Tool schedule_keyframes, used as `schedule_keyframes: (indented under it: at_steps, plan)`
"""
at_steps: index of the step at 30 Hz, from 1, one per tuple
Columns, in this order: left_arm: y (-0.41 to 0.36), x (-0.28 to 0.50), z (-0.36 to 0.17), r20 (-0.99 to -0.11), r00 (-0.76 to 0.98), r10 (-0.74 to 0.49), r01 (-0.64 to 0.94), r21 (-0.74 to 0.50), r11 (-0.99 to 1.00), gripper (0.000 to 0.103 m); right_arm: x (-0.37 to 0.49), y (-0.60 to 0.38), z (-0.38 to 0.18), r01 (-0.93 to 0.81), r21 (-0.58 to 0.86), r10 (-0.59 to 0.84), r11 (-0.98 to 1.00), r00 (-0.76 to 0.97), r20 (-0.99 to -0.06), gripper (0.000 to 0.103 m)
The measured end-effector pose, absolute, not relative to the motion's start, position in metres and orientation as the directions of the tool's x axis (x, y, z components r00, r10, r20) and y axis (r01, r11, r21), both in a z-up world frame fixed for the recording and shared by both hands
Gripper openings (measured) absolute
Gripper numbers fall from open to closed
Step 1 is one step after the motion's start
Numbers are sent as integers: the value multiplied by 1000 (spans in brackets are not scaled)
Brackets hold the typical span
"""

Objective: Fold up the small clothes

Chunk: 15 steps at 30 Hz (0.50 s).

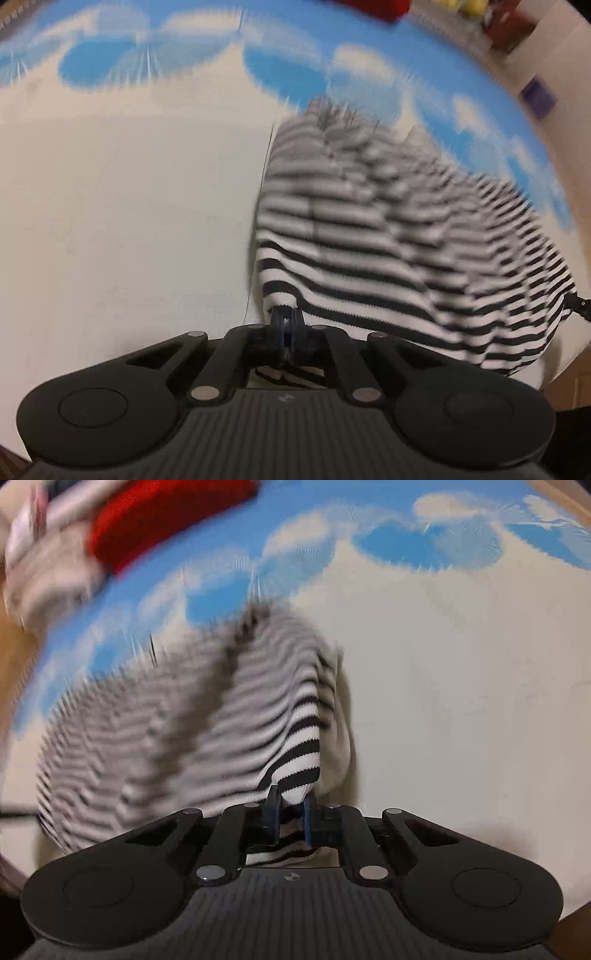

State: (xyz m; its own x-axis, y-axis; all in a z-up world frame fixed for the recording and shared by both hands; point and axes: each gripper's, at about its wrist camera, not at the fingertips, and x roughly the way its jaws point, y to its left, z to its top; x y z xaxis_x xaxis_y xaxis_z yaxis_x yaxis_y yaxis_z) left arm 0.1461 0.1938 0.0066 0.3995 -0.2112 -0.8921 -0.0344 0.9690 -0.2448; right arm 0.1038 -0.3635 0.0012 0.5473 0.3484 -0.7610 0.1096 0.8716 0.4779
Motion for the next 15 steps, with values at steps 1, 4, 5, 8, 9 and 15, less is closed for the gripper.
schedule_keyframes:
  at_steps: [1, 4, 5, 8, 9, 15]
  plan:
    - [199, 140, 15, -872, 440, -215, -36, -256, 966, 3, 100, -373, 9, 125, 515, 353, 848, 590, -726, 10]
    - [214, 129, 19, -871, 457, -181, -63, -235, 970, 1, 92, -388, 16, 144, 513, 322, 846, 629, -708, 10]
    - [216, 129, 10, -901, 403, -159, -75, -205, 976, 1, 93, -389, 10, 153, 493, 317, 857, 597, -737, 10]
    - [208, 128, -23, -968, 224, -116, -30, -126, 992, 1, 102, -374, -20, 146, 338, 254, 930, 411, -876, 10]
    - [201, 126, -26, -972, 214, -98, 4, -99, 995, 1, 104, -370, -28, 142, 307, 239, 941, 364, -900, 10]
    - [198, 125, -12, -957, 278, -83, -21, -93, 995, 10, 105, -362, -20, 149, 249, 175, 957, 386, -906, 22]
